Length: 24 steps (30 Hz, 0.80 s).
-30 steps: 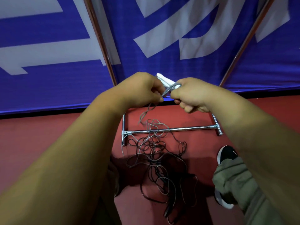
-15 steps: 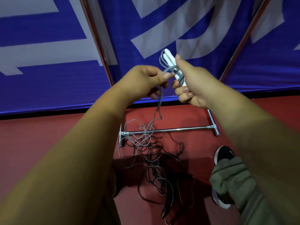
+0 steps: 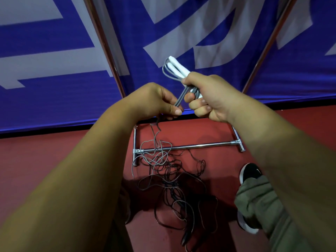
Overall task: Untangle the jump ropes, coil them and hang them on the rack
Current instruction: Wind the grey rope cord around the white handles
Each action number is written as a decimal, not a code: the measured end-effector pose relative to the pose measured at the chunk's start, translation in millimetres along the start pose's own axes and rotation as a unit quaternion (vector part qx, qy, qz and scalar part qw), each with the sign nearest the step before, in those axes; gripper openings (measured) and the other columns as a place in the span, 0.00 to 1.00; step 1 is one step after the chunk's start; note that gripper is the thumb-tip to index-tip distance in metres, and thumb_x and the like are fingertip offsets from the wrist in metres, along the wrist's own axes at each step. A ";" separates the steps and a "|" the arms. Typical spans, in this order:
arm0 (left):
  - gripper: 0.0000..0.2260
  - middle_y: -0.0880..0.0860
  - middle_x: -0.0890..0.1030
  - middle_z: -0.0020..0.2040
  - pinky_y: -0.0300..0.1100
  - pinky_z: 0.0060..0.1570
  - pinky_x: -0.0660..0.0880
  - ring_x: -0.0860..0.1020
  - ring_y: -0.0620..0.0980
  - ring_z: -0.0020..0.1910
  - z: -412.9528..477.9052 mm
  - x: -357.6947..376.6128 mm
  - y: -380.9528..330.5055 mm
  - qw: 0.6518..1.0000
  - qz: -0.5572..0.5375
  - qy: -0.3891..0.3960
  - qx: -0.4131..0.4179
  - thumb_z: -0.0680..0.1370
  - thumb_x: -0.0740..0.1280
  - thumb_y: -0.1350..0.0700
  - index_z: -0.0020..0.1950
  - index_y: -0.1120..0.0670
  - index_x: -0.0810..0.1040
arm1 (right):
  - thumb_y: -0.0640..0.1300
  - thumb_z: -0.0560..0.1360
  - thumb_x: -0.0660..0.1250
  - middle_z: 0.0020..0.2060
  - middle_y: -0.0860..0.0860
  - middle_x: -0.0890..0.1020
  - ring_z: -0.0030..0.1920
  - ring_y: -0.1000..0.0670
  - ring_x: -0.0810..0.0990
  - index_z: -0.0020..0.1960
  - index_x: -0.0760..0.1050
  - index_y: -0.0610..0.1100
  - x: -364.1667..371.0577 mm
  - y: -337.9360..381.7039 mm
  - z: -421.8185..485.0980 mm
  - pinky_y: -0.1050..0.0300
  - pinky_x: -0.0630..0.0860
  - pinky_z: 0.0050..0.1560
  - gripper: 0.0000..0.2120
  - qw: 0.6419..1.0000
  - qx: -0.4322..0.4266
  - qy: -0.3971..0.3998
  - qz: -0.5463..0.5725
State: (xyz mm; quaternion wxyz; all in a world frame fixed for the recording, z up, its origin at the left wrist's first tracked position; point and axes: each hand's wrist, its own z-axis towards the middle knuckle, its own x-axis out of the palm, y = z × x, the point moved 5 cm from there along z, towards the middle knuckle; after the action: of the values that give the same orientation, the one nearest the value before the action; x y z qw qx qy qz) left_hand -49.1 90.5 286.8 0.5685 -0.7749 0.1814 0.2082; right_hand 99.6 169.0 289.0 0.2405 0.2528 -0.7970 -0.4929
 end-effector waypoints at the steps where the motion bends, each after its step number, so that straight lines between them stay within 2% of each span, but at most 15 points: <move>1: 0.05 0.55 0.88 0.42 0.40 0.43 0.83 0.86 0.49 0.41 0.2 1.5 0.9 1.000 0.014 0.004 -0.007 0.75 0.80 0.56 0.49 0.53 0.89 | 0.47 0.79 0.69 0.32 0.50 0.73 0.26 0.55 0.58 0.46 0.72 0.46 0.6 -0.4 -0.7 0.64 0.54 0.23 0.07 1.000 0.004 0.002 -0.003; 5: 0.11 0.55 0.88 0.40 0.34 0.33 0.77 0.83 0.46 0.34 0.3 4.7 5.2 0.998 0.052 0.004 -0.038 0.78 0.76 0.48 0.48 0.56 0.88 | 0.44 0.79 0.66 0.33 0.50 0.74 0.26 0.55 0.58 0.50 0.72 0.45 -0.6 0.1 -1.5 0.64 0.53 0.22 0.03 1.000 0.012 0.012 -0.007; 8: 0.11 0.56 0.87 0.41 0.34 0.31 0.76 0.83 0.45 0.33 0.8 3.4 8.2 0.999 0.009 -0.011 -0.045 0.81 0.73 0.48 0.50 0.56 0.87 | 0.42 0.79 0.63 0.34 0.49 0.75 0.26 0.56 0.57 0.52 0.70 0.45 -1.1 2.4 -1.0 0.64 0.53 0.20 0.03 0.999 0.017 0.031 0.008; 10: 0.09 0.58 0.86 0.43 0.35 0.35 0.79 0.84 0.46 0.38 1.0 1.3 11.9 0.998 -0.043 -0.006 -0.046 0.82 0.72 0.51 0.51 0.57 0.86 | 0.42 0.79 0.63 0.36 0.48 0.76 0.25 0.57 0.58 0.53 0.70 0.44 -1.5 3.7 -0.6 0.65 0.53 0.19 0.04 0.999 0.019 0.036 0.018; 13: 0.05 0.54 0.88 0.46 0.37 0.47 0.81 0.84 0.44 0.45 0.9 -1.5 17.3 0.999 -0.018 0.034 -0.034 0.81 0.73 0.56 0.56 0.53 0.87 | 0.42 0.81 0.64 0.37 0.47 0.78 0.25 0.57 0.59 0.55 0.71 0.43 -2.4 4.9 -1.4 0.65 0.54 0.18 0.05 0.999 0.021 0.035 0.026; 16: 0.08 0.45 0.85 0.40 0.30 0.43 0.76 0.80 0.38 0.39 0.3 -2.9 19.1 0.998 0.047 0.045 -0.024 0.78 0.76 0.58 0.55 0.48 0.88 | 0.43 0.82 0.65 0.37 0.48 0.78 0.25 0.58 0.59 0.57 0.72 0.43 -2.8 4.0 -2.4 0.66 0.54 0.18 0.06 0.998 0.027 0.047 0.029; 20: 0.05 0.49 0.87 0.43 0.37 0.48 0.79 0.83 0.42 0.41 7.8 -5.3 23.2 0.996 0.088 -0.007 -0.023 0.76 0.79 0.55 0.51 0.48 0.88 | 0.44 0.83 0.65 0.35 0.49 0.76 0.25 0.58 0.59 0.56 0.71 0.43 4.4 -0.7 -6.2 0.66 0.54 0.18 0.05 0.994 0.051 0.092 0.025; 22: 0.04 0.51 0.88 0.44 0.40 0.49 0.82 0.85 0.44 0.43 10.4 -4.9 23.8 0.997 0.063 -0.039 -0.016 0.77 0.78 0.54 0.51 0.50 0.87 | 0.43 0.83 0.64 0.35 0.49 0.75 0.25 0.58 0.58 0.52 0.69 0.43 8.7 -4.1 -8.8 0.67 0.54 0.19 0.04 0.990 0.067 0.125 0.024; 24: 0.04 0.51 0.88 0.48 0.38 0.47 0.81 0.85 0.43 0.46 9.7 -3.3 21.2 0.998 -0.016 -0.066 0.008 0.78 0.77 0.56 0.53 0.51 0.87 | 0.43 0.83 0.63 0.35 0.49 0.75 0.25 0.59 0.57 0.51 0.68 0.43 12.9 -6.1 -14.1 0.67 0.52 0.20 0.04 0.981 0.085 0.172 0.014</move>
State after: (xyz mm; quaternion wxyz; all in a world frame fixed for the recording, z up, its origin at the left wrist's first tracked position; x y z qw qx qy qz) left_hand -64.0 93.9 268.9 0.5882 -0.7581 0.1332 0.2482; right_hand 99.8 148.9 290.8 0.3586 0.3426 -0.7860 -0.3690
